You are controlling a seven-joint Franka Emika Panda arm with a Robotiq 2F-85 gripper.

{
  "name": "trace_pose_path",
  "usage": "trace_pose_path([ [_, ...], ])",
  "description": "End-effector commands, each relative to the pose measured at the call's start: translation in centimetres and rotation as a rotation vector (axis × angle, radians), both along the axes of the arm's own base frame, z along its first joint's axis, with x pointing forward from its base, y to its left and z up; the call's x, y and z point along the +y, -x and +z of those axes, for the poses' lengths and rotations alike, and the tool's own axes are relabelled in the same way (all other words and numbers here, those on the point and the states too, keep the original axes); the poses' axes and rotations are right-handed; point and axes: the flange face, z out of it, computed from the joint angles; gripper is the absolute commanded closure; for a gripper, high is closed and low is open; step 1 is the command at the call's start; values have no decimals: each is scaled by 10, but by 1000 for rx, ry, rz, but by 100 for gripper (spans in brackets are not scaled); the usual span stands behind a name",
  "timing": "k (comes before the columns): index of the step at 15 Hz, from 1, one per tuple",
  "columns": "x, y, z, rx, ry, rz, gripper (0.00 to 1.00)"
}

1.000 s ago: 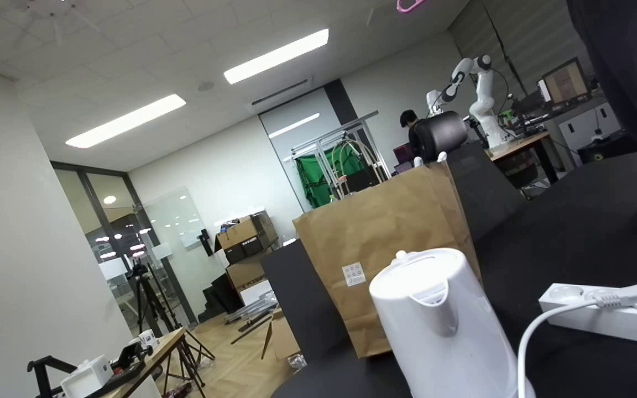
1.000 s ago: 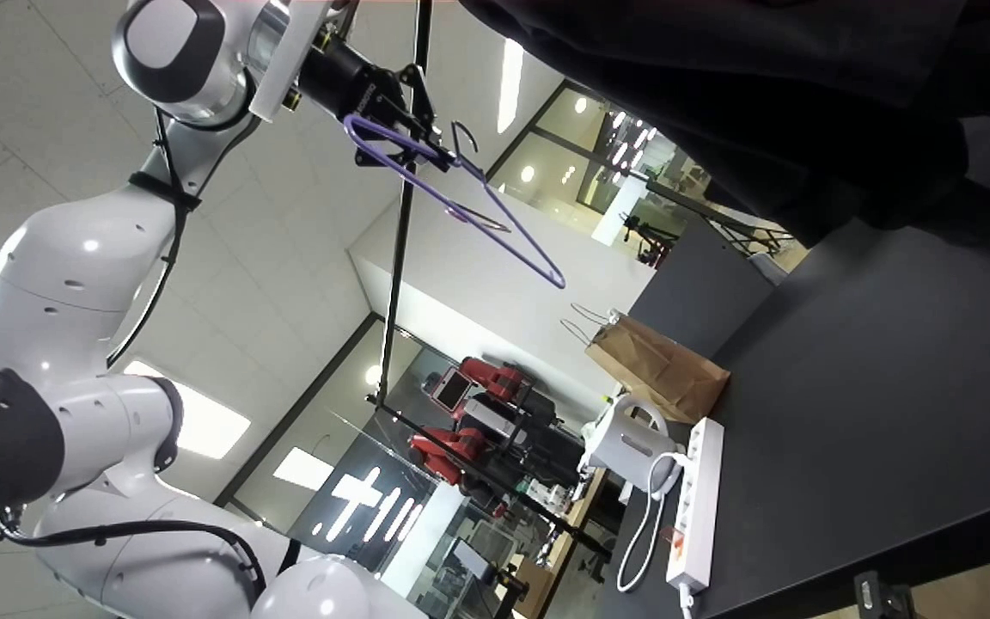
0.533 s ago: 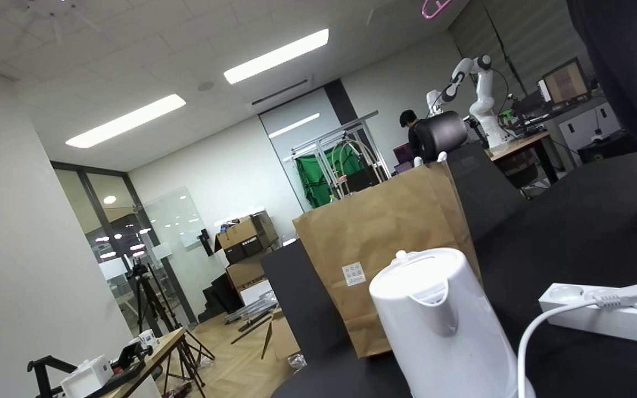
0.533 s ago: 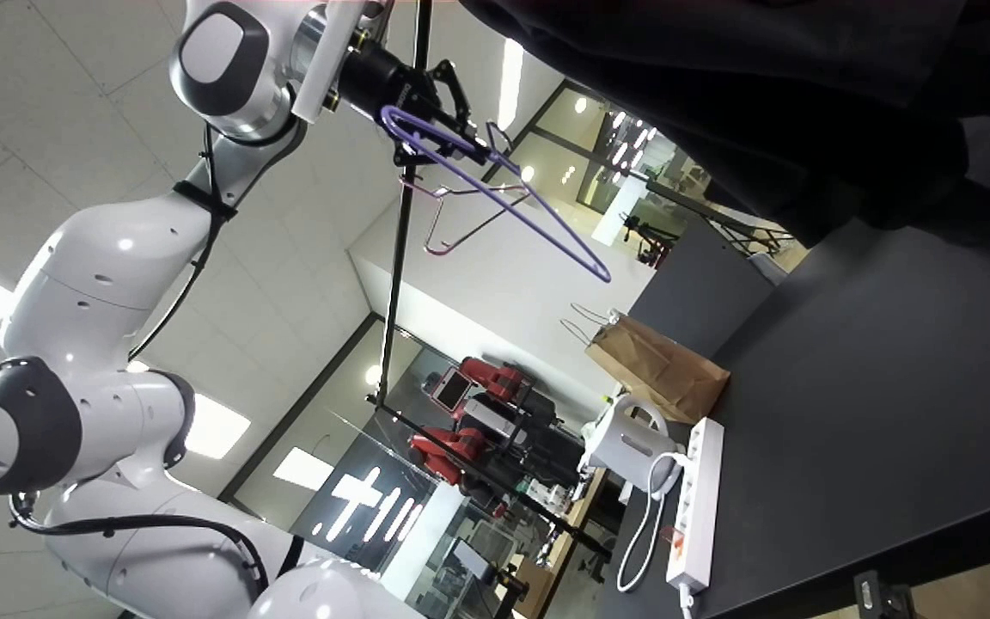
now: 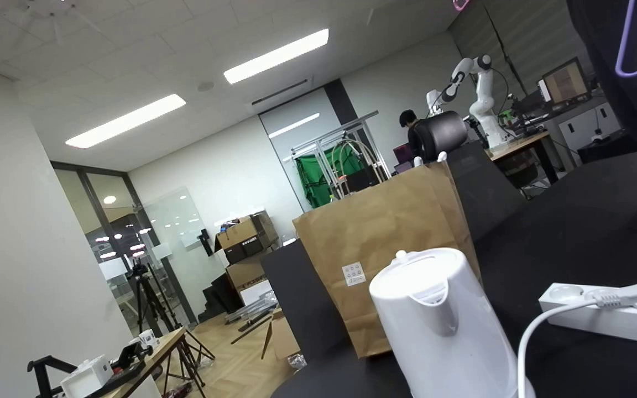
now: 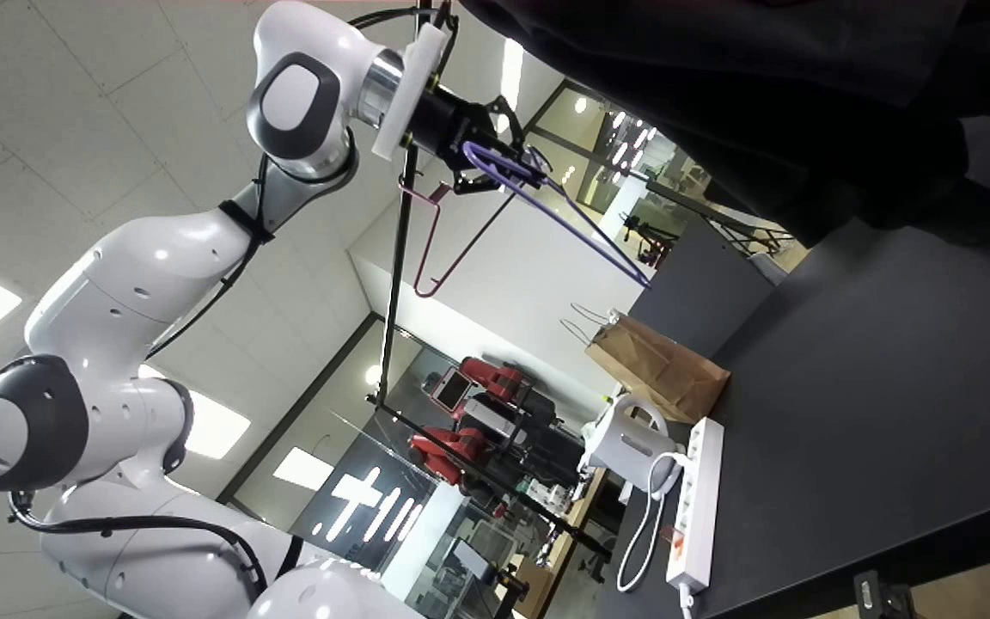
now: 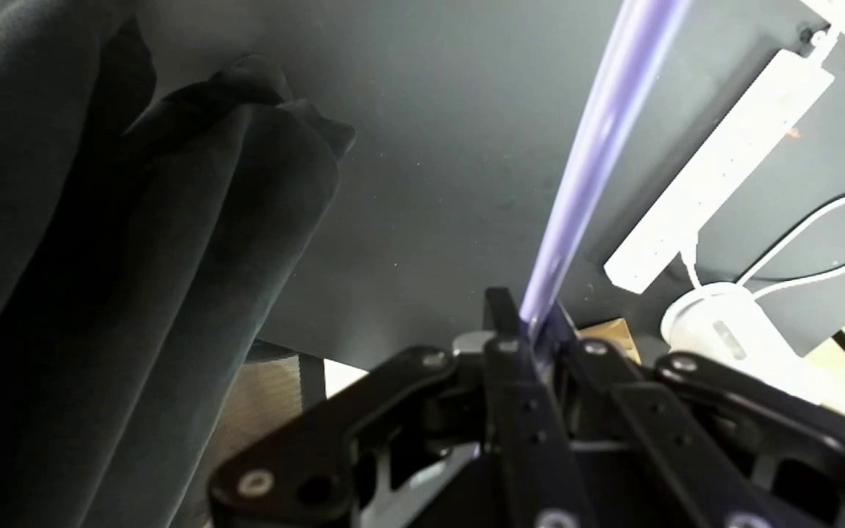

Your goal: Hang the pink hang wire on the hang, then take the blue hang wire on the hang and put it on the table

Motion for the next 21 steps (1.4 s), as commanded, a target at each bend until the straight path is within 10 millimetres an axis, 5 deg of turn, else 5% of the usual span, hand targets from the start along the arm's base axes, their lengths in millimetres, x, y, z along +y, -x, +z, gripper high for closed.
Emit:
trace_pose_path([
  [1,15,-1,-23,-47,2,23,98],
  [11,39,-34,-91,-274,-70,15,98],
  [13,36,-31,-91,-230,-69,21,92],
  [21,35,-31,-94,-224,-68,19,92],
])
